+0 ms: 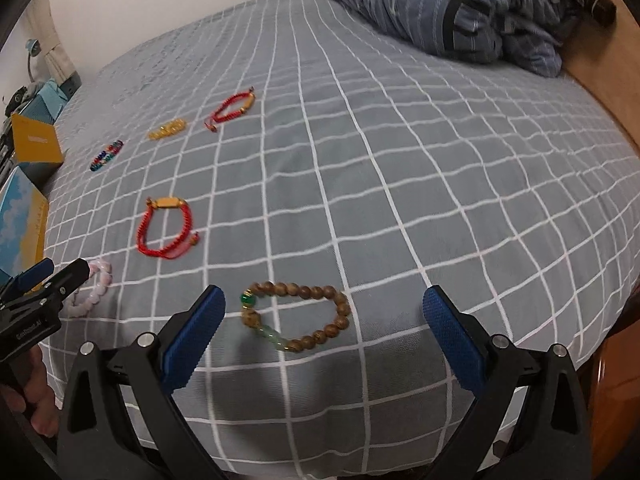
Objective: Organize jewelry
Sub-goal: 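Move both tools back toward the remaining bracelets on the bed, then grasp the pink-white bead bracelet with left tool while right tool grasps the wooden bead bracelet, then lift and carry both bracelets with both tools over the white box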
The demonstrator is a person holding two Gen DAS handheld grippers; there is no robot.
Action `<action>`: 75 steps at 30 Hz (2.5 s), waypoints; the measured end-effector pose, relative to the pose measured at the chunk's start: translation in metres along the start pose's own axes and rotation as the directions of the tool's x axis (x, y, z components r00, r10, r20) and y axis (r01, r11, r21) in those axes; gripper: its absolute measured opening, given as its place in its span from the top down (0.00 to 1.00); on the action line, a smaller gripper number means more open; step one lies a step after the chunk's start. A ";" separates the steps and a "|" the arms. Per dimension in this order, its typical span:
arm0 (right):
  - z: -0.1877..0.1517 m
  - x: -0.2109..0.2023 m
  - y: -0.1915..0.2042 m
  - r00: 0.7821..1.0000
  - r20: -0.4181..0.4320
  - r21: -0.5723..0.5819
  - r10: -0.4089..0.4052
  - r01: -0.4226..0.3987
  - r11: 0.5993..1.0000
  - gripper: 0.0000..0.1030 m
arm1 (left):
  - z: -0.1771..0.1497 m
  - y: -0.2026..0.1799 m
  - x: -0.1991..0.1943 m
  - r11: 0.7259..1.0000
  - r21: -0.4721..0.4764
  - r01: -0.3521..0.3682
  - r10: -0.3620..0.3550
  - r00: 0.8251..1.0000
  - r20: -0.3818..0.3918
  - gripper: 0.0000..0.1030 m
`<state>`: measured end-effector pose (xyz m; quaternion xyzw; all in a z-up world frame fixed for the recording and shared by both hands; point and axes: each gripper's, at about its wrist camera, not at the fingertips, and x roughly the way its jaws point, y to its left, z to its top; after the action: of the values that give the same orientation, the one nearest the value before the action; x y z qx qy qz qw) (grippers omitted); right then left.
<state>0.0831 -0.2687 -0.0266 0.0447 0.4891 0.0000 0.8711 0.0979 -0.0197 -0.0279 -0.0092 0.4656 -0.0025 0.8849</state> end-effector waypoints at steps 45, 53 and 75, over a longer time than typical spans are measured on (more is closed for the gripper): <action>-0.006 0.026 0.010 0.992 -0.091 -0.064 -0.085 0.079 0.995 0.91 | -0.003 -0.002 0.013 0.999 0.013 0.049 -0.048 0.996 -0.074 0.81; -0.005 0.021 0.010 0.994 -0.069 -0.056 -0.085 0.082 0.995 0.91 | -0.002 -0.001 0.005 0.998 0.010 0.059 -0.058 0.996 -0.061 0.81; 0.004 -0.017 0.013 0.994 0.103 -0.020 -0.021 0.023 1.000 0.93 | 0.004 0.001 -0.019 0.998 0.010 0.065 -0.065 0.998 -0.003 0.81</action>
<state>0.0785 -0.2571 -0.0090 0.0299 0.4442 -0.0066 0.8954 0.0900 -0.0188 -0.0099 -0.0199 0.4661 -0.0333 0.8839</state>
